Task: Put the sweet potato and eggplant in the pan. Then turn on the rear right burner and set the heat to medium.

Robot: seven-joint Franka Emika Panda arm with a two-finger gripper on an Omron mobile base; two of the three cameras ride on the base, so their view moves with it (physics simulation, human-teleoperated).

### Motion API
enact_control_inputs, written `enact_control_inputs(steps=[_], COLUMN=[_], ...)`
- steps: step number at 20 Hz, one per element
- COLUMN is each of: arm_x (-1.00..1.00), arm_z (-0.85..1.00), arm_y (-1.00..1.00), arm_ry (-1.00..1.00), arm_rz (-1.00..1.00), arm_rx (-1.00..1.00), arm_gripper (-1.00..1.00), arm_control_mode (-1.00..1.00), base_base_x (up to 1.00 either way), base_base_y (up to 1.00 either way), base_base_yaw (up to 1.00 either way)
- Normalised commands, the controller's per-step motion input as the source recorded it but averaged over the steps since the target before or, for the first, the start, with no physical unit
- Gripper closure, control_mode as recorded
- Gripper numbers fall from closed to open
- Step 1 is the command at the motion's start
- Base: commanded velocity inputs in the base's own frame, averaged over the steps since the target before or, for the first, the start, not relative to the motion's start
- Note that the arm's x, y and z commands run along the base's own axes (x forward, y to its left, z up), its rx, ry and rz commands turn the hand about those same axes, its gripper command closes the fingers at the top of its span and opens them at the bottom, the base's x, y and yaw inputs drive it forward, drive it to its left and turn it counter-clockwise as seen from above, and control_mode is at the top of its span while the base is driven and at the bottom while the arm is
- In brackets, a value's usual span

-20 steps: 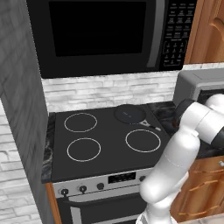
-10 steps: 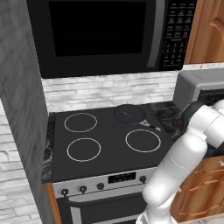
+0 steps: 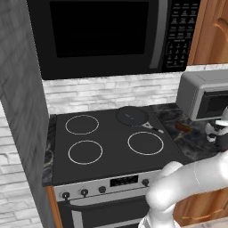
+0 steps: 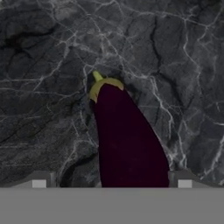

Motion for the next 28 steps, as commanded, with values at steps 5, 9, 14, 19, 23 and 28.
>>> enact_control_inputs(steps=[5, 9, 14, 19, 23, 28], arm_x=[0.03, 0.07, 0.08, 0.05, 0.0, 0.0], arm_z=[-0.2, -0.28, -0.41, -0.2, 0.0, 0.0], arm_y=[-0.04, -0.12, -0.16, -0.02, 0.0, 0.01], arm_ry=[0.0, 0.0, 0.0, 0.0, 0.0, 0.0], arm_rz=[0.02, 0.02, 0.01, 0.01, 0.0, 0.0], arm_rx=[0.0, 0.01, 0.03, 0.02, 0.0, 0.0], arm_gripper=[-1.0, -1.0, -1.0, -1.0, 1.0, 1.0], arm_control_mode=[-1.0, -1.0, -1.0, -1.0, -1.0, -1.0], base_base_x=[0.0, 0.0, 0.0, 0.0, 0.0, 0.0], base_base_y=[0.0, 0.0, 0.0, 0.0, 0.0, 0.0], base_base_yaw=[0.0, 0.0, 0.0, 0.0, 0.0, 0.0])
